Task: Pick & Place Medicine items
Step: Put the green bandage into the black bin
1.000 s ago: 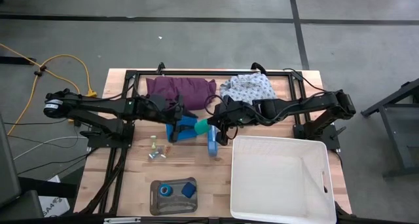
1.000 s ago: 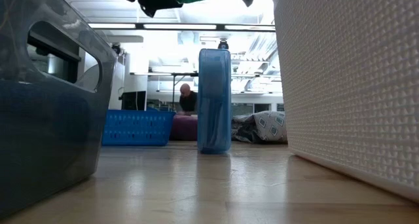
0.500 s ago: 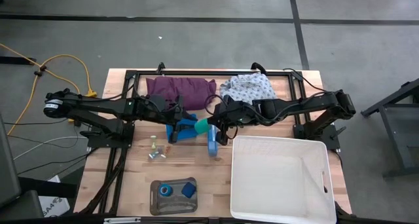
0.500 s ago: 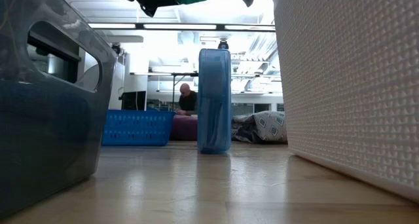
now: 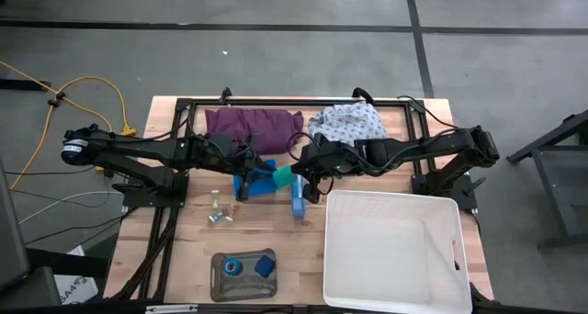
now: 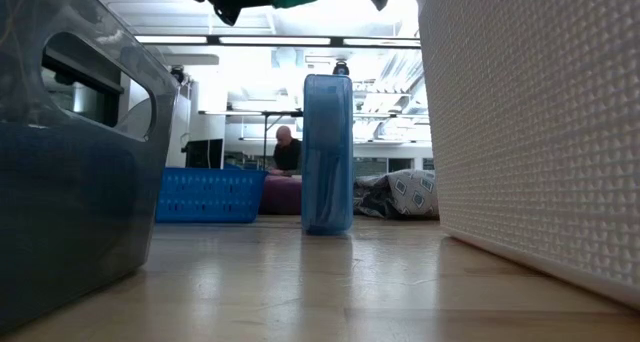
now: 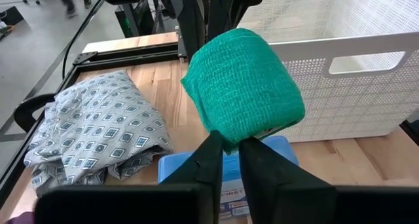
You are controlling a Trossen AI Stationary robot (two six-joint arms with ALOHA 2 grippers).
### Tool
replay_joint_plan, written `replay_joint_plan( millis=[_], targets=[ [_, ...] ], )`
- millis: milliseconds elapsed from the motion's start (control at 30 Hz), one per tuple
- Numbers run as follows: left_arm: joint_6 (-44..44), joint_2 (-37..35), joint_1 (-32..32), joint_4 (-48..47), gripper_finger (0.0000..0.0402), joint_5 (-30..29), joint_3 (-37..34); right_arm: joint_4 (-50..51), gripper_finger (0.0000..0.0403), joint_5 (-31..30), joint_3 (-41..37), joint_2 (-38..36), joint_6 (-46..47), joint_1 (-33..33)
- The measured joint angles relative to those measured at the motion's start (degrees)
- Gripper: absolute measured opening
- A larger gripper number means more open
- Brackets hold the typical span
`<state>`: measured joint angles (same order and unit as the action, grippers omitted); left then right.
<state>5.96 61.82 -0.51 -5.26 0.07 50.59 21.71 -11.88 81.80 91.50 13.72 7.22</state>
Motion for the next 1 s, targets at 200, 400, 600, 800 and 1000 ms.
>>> replay_joint_plan(
  millis=[200, 400, 600, 800, 1000],
  targets=[
    [0.8, 0.0, 0.0, -0.1, 0.0009, -0.2, 0.0, 0.1, 0.0007, -0.2, 0.0, 0.0, 0.0, 0.0],
    [1.1, 0.0, 0.0, -0.2, 0.0005, -0.2, 0.0, 0.1, 0.0007, -0.2, 0.0, 0.0, 0.0, 0.0],
    [1.0, 0.0, 0.0, -0.2, 0.0005, -0.2, 0.0, 0.0, 0.0007, -0.2, 0.0, 0.0, 0.0, 0.0],
    [0.6, 0.0, 0.0, -0.2, 0.0004, -0.2, 0.0, 0.0, 0.0007, -0.2, 0.0, 0.0, 0.0, 0.0],
    [0.2, 0.0, 0.0, -0.3, 0.0004, -0.2, 0.0, 0.1, 0.0007, -0.2, 0.0, 0.0, 0.0, 0.0]
  ],
)
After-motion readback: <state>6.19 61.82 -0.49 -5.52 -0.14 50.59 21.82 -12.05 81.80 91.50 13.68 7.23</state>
